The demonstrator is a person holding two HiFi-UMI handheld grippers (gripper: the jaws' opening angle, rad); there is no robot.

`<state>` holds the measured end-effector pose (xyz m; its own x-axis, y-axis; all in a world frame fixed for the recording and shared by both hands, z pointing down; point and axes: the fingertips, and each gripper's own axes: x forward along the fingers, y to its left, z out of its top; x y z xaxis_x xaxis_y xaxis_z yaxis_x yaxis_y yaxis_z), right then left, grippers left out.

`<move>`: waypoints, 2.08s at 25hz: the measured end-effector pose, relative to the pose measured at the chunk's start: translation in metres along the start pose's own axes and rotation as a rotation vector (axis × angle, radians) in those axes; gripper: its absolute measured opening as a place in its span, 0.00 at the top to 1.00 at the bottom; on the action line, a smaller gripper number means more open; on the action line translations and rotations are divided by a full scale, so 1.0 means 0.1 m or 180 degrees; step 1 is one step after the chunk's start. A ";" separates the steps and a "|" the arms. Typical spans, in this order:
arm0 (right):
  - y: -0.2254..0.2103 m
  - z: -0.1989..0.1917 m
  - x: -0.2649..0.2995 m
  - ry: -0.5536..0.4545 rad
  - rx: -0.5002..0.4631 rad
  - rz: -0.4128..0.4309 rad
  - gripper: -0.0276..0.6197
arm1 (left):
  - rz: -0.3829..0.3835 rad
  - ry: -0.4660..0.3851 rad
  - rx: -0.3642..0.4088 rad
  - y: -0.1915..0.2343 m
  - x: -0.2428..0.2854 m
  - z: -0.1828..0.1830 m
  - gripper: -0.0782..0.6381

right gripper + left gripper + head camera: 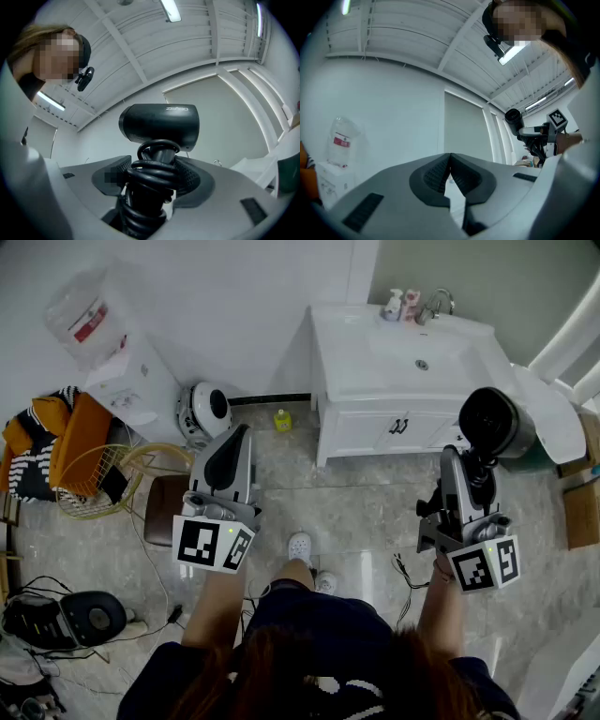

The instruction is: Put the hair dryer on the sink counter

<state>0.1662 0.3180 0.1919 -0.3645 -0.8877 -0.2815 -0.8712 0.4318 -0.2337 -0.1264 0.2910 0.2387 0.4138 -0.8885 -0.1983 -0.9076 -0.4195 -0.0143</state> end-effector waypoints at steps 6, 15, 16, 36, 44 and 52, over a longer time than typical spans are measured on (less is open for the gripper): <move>0.17 0.18 -0.37 -0.0049 -0.0023 0.0017 0.51 | 0.0004 0.0018 0.0016 -0.23 -0.34 0.12 0.87; 0.34 0.32 -0.47 -0.0158 0.0064 0.0086 0.51 | -0.0002 -0.0006 0.0104 -0.24 -0.47 0.31 0.87; 0.33 0.31 -0.45 -0.0162 0.0072 0.0092 0.51 | 0.0004 -0.0005 0.0113 -0.23 -0.46 0.31 0.87; -0.19 -0.04 1.02 -0.0166 0.0058 0.0028 0.51 | -0.0187 -0.0029 0.0112 0.53 1.03 -0.04 0.87; -0.34 -0.26 2.07 -0.0207 -0.0047 -0.0045 0.51 | -0.0398 -0.0074 0.0093 1.14 1.92 -0.21 0.87; -0.57 -0.55 2.61 -0.0063 0.0007 -0.0148 0.51 | -0.0428 0.0053 -0.0021 1.48 2.41 -0.55 0.87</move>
<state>0.1031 0.0527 0.1828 -0.3171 -0.9034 -0.2886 -0.8862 0.3906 -0.2491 -0.1575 0.0043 0.2431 0.5328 -0.8272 -0.1786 -0.8435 -0.5362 -0.0331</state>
